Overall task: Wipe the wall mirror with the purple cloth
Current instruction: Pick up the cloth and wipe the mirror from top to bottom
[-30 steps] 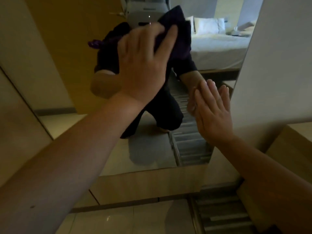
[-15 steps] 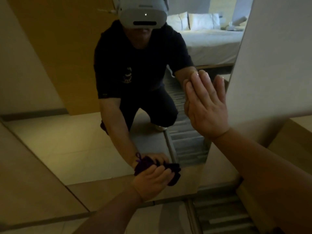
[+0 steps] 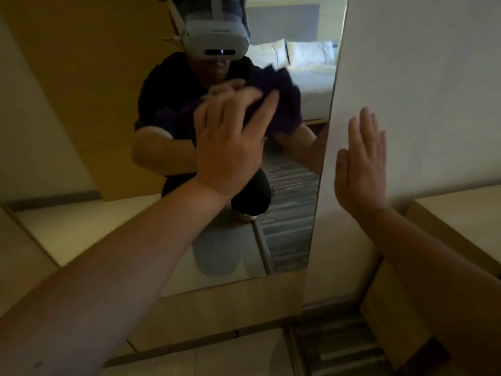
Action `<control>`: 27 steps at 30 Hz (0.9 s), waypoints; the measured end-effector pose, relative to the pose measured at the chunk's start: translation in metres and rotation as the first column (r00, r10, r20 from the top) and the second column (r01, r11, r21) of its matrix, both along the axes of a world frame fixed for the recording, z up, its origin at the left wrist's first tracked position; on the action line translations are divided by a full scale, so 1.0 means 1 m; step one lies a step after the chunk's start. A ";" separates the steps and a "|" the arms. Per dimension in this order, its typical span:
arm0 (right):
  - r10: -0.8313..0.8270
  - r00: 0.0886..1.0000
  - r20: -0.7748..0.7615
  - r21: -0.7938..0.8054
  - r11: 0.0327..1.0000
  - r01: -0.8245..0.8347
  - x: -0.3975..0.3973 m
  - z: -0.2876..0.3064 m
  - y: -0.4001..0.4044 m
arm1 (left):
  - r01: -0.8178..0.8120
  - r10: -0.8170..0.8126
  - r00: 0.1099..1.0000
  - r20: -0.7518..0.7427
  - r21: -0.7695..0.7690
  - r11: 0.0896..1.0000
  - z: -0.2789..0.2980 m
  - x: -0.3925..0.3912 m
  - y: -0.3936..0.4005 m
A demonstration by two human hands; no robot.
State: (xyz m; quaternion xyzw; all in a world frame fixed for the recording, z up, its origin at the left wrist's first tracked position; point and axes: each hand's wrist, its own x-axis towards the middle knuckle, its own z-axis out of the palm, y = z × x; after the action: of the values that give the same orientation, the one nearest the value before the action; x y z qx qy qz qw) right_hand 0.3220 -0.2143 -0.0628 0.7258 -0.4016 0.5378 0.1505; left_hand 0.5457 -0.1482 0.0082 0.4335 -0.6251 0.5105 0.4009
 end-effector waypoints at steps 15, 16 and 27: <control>-0.138 0.980 -0.144 0.017 0.990 0.141 -0.015 -0.026 -0.057 | -0.024 -0.155 0.880 0.449 0.368 0.929 -0.244 -0.032 -0.012; -0.142 0.980 -0.139 0.025 0.989 0.147 -0.013 -0.025 -0.056 | -0.017 -0.172 0.872 0.458 0.379 0.925 -0.250 -0.031 -0.011; -0.148 0.959 -0.240 0.279 0.936 0.214 -0.014 -0.008 -0.027 | -0.257 -0.147 0.920 0.363 0.843 0.472 -0.293 0.003 0.064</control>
State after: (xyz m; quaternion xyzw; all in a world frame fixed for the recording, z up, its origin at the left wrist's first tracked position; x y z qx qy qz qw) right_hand 0.3084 -0.2409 -0.0711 0.7540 -0.5258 0.3719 0.1296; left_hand 0.5486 -0.0845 -0.2847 0.4877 -0.8483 0.2043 -0.0275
